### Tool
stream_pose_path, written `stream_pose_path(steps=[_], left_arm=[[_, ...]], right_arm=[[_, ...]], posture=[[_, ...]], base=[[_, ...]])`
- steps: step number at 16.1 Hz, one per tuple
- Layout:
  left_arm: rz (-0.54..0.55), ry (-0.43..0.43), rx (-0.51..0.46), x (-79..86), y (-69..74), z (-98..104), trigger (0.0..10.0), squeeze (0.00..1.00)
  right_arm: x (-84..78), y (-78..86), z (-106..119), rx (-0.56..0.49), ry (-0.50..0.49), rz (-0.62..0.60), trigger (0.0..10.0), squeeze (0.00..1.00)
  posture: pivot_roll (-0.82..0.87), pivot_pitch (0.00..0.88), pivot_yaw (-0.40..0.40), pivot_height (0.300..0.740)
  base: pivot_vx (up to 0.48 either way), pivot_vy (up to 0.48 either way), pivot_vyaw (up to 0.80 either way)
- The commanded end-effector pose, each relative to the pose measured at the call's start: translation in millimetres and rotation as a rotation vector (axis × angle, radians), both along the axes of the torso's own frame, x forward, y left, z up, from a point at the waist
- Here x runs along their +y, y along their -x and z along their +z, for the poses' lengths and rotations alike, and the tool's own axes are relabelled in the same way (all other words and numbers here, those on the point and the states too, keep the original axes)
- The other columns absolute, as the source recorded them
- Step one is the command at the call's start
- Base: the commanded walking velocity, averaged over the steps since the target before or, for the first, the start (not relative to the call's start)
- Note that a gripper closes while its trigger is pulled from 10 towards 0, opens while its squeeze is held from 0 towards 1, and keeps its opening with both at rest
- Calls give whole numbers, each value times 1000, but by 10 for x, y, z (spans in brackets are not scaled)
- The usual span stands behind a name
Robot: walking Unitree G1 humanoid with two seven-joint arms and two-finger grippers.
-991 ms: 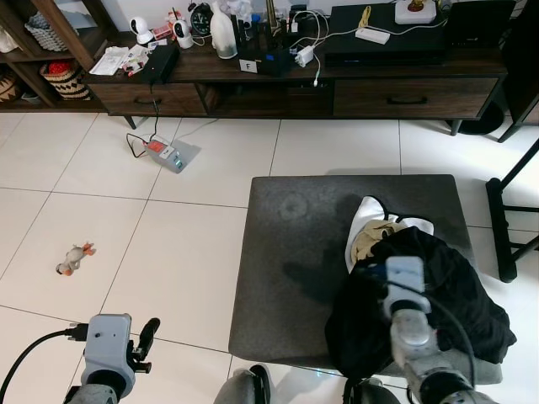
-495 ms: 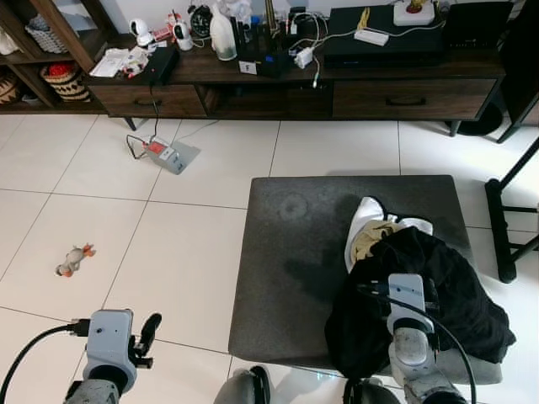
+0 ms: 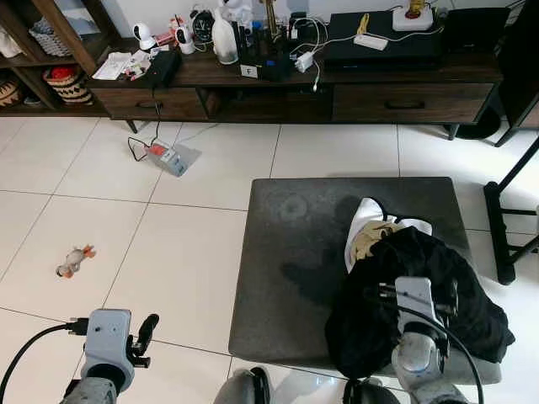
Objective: Hang hanger
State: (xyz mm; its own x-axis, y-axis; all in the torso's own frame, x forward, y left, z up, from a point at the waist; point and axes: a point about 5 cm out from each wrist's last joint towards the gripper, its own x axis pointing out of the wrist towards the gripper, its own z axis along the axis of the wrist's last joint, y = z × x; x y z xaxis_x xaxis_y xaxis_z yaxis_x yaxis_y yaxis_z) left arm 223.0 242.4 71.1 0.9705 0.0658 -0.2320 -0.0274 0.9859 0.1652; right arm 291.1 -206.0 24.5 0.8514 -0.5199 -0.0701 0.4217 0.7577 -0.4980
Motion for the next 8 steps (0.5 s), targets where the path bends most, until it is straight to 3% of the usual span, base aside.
stream_pose_path(steps=[1, 2, 3, 5, 6, 7, 8], left_arm=[[21, -14, 46, 73, 82, -84, 10000, 0], [19, -13, 46, 71, 77, -86, 10000, 0], [19, -12, 46, 72, 73, -85, 10000, 0], [20, -11, 49, 73, 73, -88, 10000, 0], [18, -11, 50, 72, 75, -88, 10000, 0], [17, -10, 51, 71, 76, -88, 10000, 0], [16, -9, 51, 70, 77, -88, 10000, 0]], right_arm=[[29, 98, -138, 71, -24, -11, 10000, 0], [30, 100, -146, 79, -27, -15, 10000, 0], [47, 96, -158, 97, -37, -4, 10000, 1000], [118, 91, -215, 158, -87, 28, 10000, 1000], [159, 96, -255, 195, -113, 57, 10000, 592], [192, 96, -268, 209, -118, 72, 10000, 0], [196, 98, -271, 215, -109, 68, 10000, 0]], posture=[[206, 338, 157, 676], [208, 340, 157, 676], [207, 341, 157, 676], [209, 341, 158, 676], [210, 343, 160, 676], [212, 343, 161, 676], [212, 344, 161, 676]], base=[[0, 0, 0], [0, 0, 0], [0, 0, 0], [0, 0, 0], [0, 0, 0], [0, 0, 0], [0, 0, 0]])
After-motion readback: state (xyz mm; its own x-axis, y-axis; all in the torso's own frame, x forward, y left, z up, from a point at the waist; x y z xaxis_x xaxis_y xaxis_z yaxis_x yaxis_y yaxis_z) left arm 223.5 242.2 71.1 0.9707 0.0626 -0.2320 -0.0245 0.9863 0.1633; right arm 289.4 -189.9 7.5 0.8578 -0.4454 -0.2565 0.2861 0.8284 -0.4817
